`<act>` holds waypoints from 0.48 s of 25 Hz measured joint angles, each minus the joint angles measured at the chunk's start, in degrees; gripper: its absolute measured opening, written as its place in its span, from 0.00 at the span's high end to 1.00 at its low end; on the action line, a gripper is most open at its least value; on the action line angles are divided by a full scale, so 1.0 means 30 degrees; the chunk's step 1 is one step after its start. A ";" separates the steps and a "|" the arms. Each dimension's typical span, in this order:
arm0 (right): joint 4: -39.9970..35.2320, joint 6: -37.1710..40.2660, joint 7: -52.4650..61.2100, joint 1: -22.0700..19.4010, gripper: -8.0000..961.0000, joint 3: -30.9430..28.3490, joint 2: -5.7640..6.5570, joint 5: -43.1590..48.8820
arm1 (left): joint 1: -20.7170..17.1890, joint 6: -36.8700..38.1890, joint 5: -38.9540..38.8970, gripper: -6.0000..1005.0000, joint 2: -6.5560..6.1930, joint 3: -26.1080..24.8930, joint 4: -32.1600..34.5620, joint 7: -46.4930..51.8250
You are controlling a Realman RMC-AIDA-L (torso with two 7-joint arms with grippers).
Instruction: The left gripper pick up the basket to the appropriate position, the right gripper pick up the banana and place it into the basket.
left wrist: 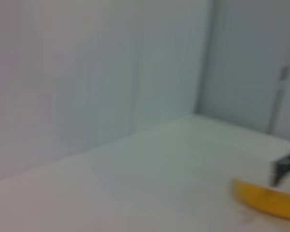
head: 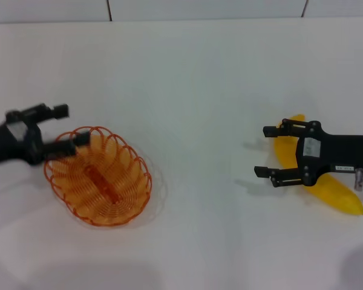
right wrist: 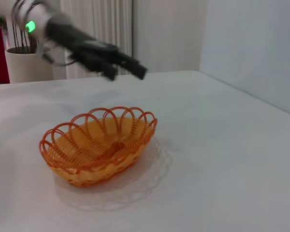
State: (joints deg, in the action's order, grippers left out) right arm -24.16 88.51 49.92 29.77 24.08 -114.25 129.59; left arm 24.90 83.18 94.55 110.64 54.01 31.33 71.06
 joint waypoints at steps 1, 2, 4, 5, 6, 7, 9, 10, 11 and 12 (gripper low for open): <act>0.0000 0.0000 0.0000 0.0071 0.08 -0.0001 0.0000 0.0000 | 0.0352 -0.0309 0.1076 0.14 -0.0095 -0.0491 0.0848 0.1986; 0.0000 0.0001 0.0000 0.0124 0.08 0.0001 -0.0002 0.0001 | 0.0732 -0.0461 0.2233 0.14 -0.0170 -0.0934 0.1485 0.3404; -0.0001 0.0000 0.0000 0.0203 0.08 0.0001 -0.0018 0.0000 | 0.1893 -0.0601 0.5388 0.14 -0.0372 -0.1921 0.2631 0.5898; 0.0000 0.0000 0.0000 0.0239 0.08 0.0000 -0.0020 0.0001 | 0.2488 -0.0591 0.6861 0.14 -0.0455 -0.2245 0.3002 0.6709; 0.0000 0.0000 0.0000 0.0292 0.08 0.0000 -0.0026 0.0000 | 0.3193 -0.0520 0.8730 0.14 -0.0515 -0.2533 0.3400 0.7457; 0.0000 0.0000 0.0001 0.0345 0.08 0.0000 -0.0036 0.0004 | 0.3755 -0.0411 1.0282 0.14 -0.0524 -0.2667 0.3738 0.7793; 0.0000 0.0035 0.0016 0.0434 0.08 0.0000 -0.0046 0.0016 | 0.4529 -0.0220 1.2440 0.14 -0.0315 -0.2739 0.4616 0.7655; 0.0000 0.0112 0.0041 0.0538 0.08 0.0000 -0.0049 0.0051 | 0.4742 -0.0184 1.3286 0.14 -0.0048 -0.2741 0.5185 0.7259; 0.0000 0.0112 0.0041 0.0538 0.08 0.0000 -0.0049 0.0051 | 0.4858 -0.0183 1.3912 0.14 0.0257 -0.2758 0.5811 0.6937; 0.0015 0.0130 0.0070 0.0603 0.08 0.0000 -0.0051 0.0076 | 0.4936 -0.0181 1.4635 0.14 0.0657 -0.2789 0.6604 0.6613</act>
State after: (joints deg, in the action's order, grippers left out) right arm -24.12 88.90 50.13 31.58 24.08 -114.41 129.81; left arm 39.70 82.64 138.45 112.61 45.64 51.14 90.90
